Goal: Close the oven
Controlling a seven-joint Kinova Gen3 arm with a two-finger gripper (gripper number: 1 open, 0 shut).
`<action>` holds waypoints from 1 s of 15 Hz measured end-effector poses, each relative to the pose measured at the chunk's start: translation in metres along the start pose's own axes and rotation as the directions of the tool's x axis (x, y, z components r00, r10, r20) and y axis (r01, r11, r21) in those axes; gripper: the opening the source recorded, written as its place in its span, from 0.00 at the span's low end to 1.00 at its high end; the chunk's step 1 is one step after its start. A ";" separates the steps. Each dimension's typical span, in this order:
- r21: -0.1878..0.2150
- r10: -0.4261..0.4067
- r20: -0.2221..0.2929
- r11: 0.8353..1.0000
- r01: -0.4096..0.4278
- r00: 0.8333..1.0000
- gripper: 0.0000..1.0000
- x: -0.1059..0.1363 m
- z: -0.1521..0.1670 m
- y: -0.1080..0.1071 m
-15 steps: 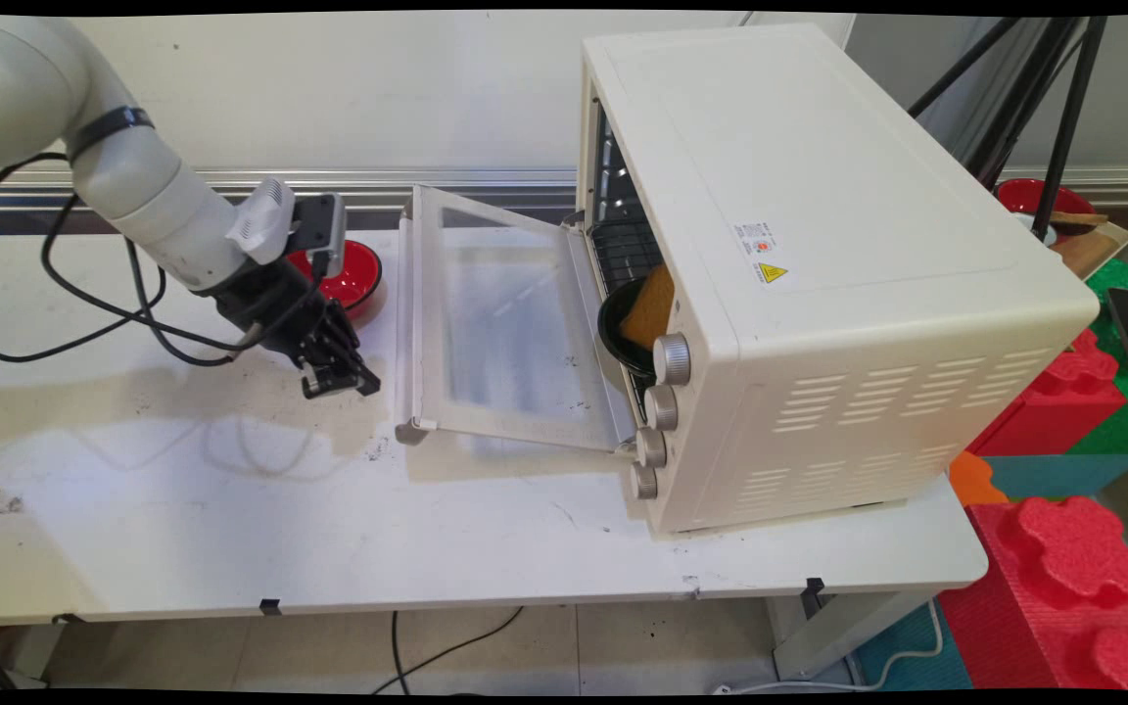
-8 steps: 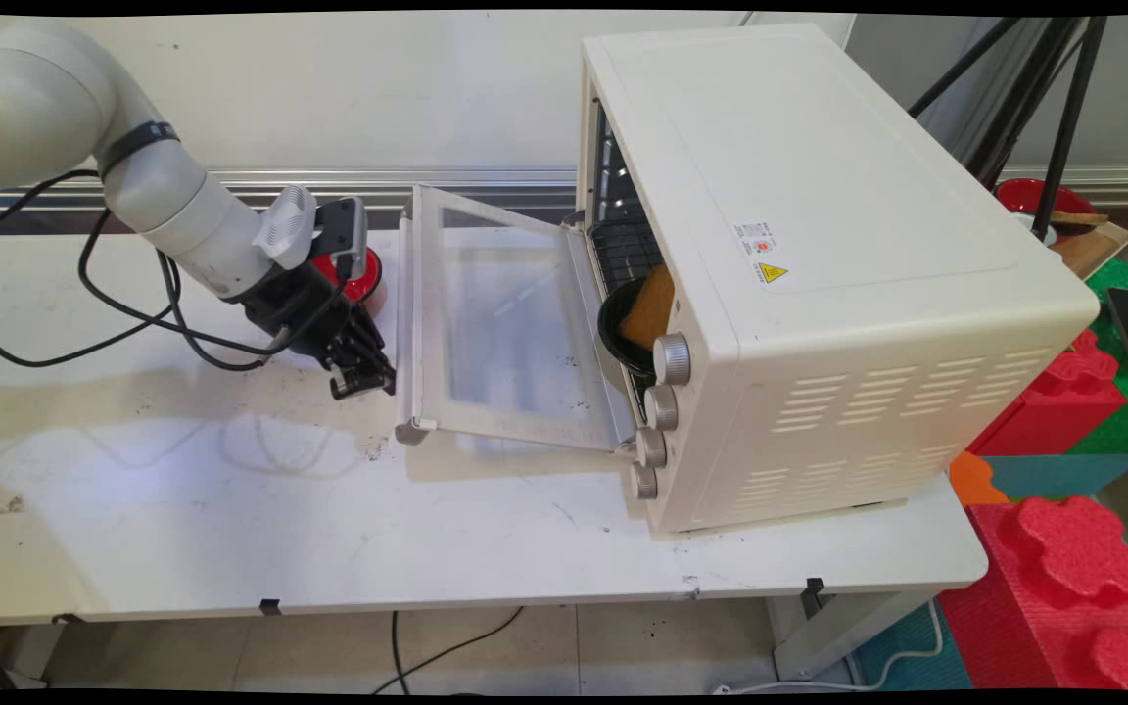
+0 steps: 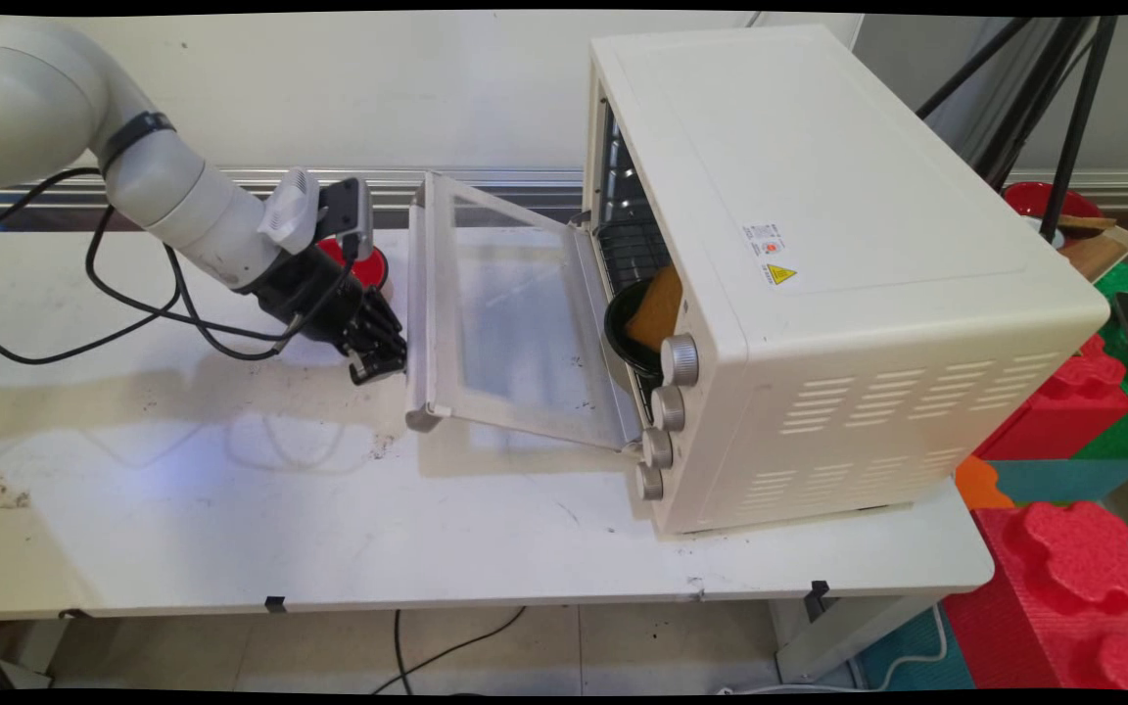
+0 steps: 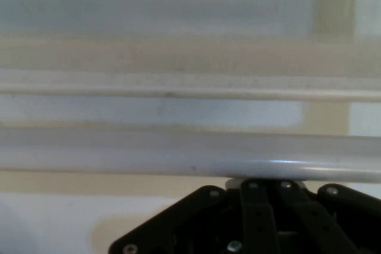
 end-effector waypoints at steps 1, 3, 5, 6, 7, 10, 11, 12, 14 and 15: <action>0.003 -0.001 -0.012 1.000 0.001 1.000 0.00 0.002 -0.002 0.000; 0.010 -0.004 -0.031 1.000 0.004 1.000 0.00 0.004 -0.006 0.000; 0.014 0.006 -0.060 1.000 -0.005 0.998 0.00 0.014 -0.010 -0.002; 0.019 0.007 -0.072 1.000 -0.006 0.997 0.00 0.017 -0.013 -0.002; 0.021 0.014 -0.089 1.000 -0.012 0.996 0.00 0.025 -0.016 -0.004; 0.049 0.001 -0.126 0.999 0.005 0.992 0.00 0.024 -0.033 0.002; 0.049 0.010 -0.139 0.999 -0.003 0.990 0.00 0.031 -0.035 0.000; 0.052 0.014 -0.151 0.999 -0.006 0.988 0.00 0.035 -0.037 -0.001; 0.057 0.019 -0.171 0.998 -0.009 0.985 0.00 0.042 -0.041 -0.003; 0.060 0.020 -0.186 0.998 -0.009 0.982 0.00 0.046 -0.044 -0.003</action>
